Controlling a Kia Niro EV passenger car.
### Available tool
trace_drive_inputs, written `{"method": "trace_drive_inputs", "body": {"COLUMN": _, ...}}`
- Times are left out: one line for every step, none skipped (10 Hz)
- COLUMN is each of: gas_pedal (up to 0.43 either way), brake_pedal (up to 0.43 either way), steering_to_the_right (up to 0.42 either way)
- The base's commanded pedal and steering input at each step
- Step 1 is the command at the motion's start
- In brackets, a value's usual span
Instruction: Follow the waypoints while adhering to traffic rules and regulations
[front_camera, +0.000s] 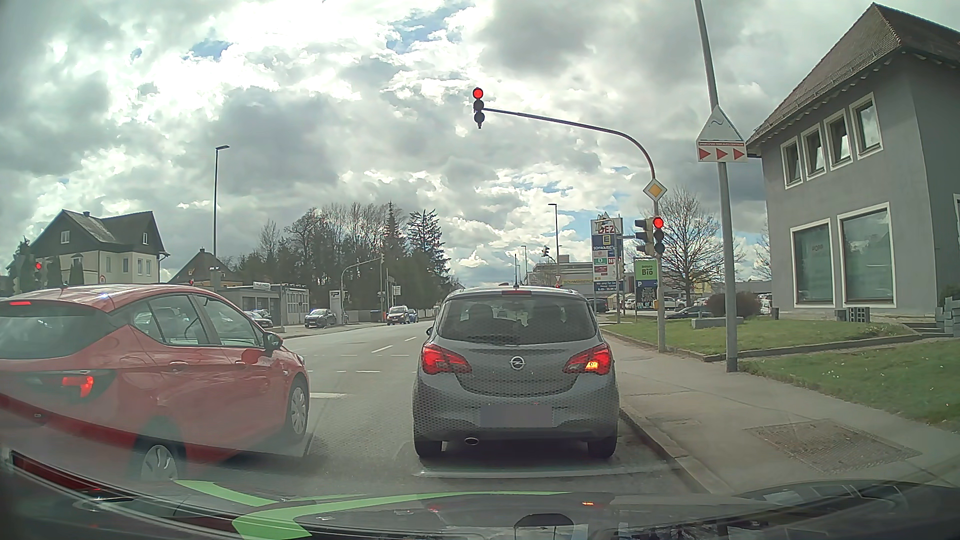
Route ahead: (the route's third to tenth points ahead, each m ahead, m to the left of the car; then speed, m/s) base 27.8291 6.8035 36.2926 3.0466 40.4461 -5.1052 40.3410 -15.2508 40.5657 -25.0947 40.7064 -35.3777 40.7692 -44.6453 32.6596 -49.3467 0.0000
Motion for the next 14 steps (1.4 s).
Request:
{"method": "trace_drive_inputs", "body": {"gas_pedal": 0.000, "brake_pedal": 0.317, "steering_to_the_right": -0.004}}
{"method": "trace_drive_inputs", "body": {"gas_pedal": 0.000, "brake_pedal": 0.317, "steering_to_the_right": -0.004}}
{"method": "trace_drive_inputs", "body": {"gas_pedal": 0.000, "brake_pedal": 0.317, "steering_to_the_right": -0.004}}
{"method": "trace_drive_inputs", "body": {"gas_pedal": 0.000, "brake_pedal": 0.317, "steering_to_the_right": -0.003}}
{"method": "trace_drive_inputs", "body": {"gas_pedal": 0.000, "brake_pedal": 0.317, "steering_to_the_right": -0.003}}
{"method": "trace_drive_inputs", "body": {"gas_pedal": 0.000, "brake_pedal": 0.317, "steering_to_the_right": -0.004}}
{"method": "trace_drive_inputs", "body": {"gas_pedal": 0.000, "brake_pedal": 0.317, "steering_to_the_right": -0.004}}
{"method": "trace_drive_inputs", "body": {"gas_pedal": 0.000, "brake_pedal": 0.317, "steering_to_the_right": -0.004}}
{"method": "trace_drive_inputs", "body": {"gas_pedal": 0.000, "brake_pedal": 0.317, "steering_to_the_right": -0.004}}
{"method": "trace_drive_inputs", "body": {"gas_pedal": 0.000, "brake_pedal": 0.317, "steering_to_the_right": -0.003}}
{"method": "trace_drive_inputs", "body": {"gas_pedal": 0.000, "brake_pedal": 0.317, "steering_to_the_right": -0.004}}
{"method": "trace_drive_inputs", "body": {"gas_pedal": 0.000, "brake_pedal": 0.317, "steering_to_the_right": -0.004}}
{"method": "trace_drive_inputs", "body": {"gas_pedal": 0.000, "brake_pedal": 0.317, "steering_to_the_right": -0.004}}
{"method": "trace_drive_inputs", "body": {"gas_pedal": 0.000, "brake_pedal": 0.317, "steering_to_the_right": -0.003}}
